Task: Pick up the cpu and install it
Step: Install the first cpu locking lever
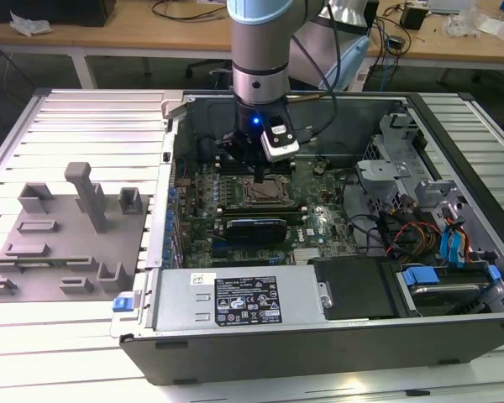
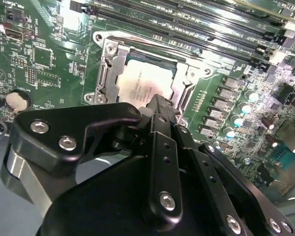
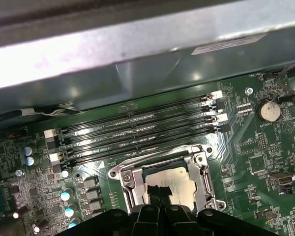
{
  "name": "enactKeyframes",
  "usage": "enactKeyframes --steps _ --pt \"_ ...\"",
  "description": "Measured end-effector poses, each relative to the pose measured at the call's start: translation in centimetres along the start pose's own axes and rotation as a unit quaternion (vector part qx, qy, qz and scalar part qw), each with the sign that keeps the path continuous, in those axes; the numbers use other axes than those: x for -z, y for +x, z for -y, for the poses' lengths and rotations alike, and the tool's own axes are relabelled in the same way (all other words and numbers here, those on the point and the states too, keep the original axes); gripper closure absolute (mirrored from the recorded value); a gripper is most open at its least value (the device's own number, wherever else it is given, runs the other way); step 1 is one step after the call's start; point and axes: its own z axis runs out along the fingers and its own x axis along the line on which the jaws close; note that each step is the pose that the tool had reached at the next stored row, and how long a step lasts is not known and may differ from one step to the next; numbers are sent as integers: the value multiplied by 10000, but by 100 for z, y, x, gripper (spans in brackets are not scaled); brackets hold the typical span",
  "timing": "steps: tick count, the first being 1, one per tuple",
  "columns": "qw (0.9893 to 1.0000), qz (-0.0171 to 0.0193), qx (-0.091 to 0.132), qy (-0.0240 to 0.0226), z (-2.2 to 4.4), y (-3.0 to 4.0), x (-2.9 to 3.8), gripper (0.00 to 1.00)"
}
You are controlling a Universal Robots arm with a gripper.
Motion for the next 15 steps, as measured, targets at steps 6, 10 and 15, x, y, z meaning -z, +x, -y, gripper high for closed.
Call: enactKeyframes --steps 6,10,15 --pt "9998 -2 207 -15 -22 -90 -8 89" --pt "9993 -4 381 -27 -42 -175 -15 89" --pt "9993 -4 382 -27 -43 -179 39 89"
